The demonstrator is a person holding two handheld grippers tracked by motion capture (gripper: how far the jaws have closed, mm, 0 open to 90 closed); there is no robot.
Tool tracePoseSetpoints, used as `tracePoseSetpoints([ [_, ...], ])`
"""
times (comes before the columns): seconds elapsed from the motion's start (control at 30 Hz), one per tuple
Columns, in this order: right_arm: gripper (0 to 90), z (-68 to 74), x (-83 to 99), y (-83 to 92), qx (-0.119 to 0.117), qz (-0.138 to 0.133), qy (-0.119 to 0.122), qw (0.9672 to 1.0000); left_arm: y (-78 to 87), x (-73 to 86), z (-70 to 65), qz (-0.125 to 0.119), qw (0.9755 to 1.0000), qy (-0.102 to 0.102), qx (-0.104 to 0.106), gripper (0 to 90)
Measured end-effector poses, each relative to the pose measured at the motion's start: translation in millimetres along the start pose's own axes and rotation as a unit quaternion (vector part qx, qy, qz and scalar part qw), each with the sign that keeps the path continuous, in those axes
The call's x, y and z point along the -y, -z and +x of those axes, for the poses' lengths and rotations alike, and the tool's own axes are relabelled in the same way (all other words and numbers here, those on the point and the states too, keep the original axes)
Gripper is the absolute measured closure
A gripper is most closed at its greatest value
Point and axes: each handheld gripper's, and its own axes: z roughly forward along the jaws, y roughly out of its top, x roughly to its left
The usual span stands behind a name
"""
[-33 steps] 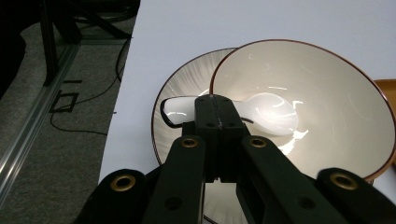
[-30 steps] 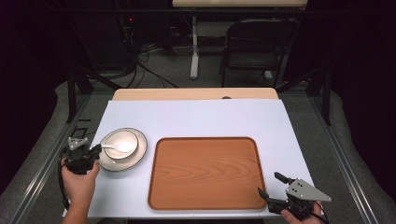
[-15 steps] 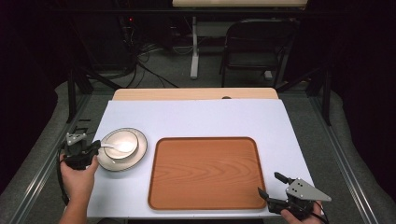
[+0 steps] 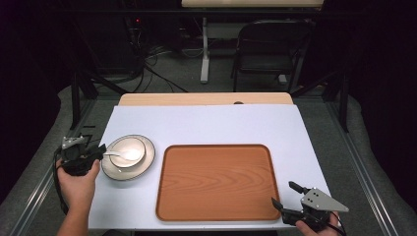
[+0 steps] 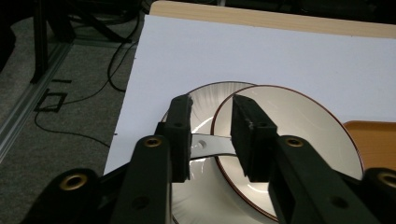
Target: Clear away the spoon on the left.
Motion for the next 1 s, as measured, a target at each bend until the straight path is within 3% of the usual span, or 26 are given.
tracePoseSetpoints([
  [0.2,21.3,0.0,0.0,0.0,0.0,0.0,0.0,1.0,0.1,-1.1,3.5,0.003,0.9996,0.028,0.006,57.8],
  [0.4,21.3,0.1,0.0,0.1,0.0,0.0,0.0,1.0,-3.7,1.4,5.8,0.007,0.9993,0.037,0.003,52.2],
  [0.57,21.4,-0.1,0.0,0.0,-0.001,0.0,0.0,1.0,-8.4,6.0,8.2,0.012,0.9989,0.045,-0.002,51.0],
  [0.83,21.3,0.1,0.0,0.1,-0.001,0.001,0.001,1.0,-17.1,14.6,14.4,0.017,0.9971,0.074,0.006,50.4],
  [1.0,21.3,0.1,0.0,0.1,-0.001,0.001,0.001,1.0,-22.5,16.9,14.0,0.018,0.9965,0.081,0.009,49.4],
])
